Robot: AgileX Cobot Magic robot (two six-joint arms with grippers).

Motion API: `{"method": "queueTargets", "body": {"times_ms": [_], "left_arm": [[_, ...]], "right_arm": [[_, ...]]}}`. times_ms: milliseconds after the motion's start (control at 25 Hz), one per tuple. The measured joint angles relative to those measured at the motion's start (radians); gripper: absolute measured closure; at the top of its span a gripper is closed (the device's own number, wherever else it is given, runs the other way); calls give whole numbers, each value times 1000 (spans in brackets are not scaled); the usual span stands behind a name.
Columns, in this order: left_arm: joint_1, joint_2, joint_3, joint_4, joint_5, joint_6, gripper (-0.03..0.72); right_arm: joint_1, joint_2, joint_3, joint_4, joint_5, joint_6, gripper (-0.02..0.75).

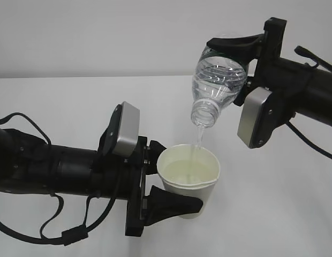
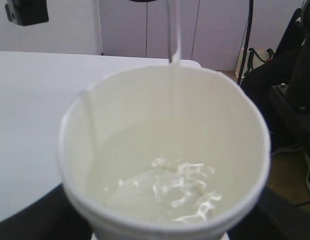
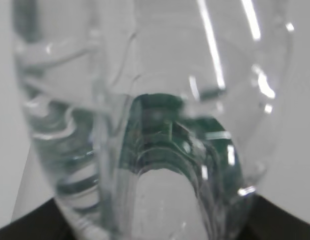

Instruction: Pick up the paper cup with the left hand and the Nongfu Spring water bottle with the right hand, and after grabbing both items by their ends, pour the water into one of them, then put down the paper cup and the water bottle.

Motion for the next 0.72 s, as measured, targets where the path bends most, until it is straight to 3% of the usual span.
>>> {"method": "queueTargets", "body": {"times_ms": [720], "left_arm": [[0,0,0,33,0,0,179]], "right_arm": [[0,0,0,0,-27,0,322]]}}
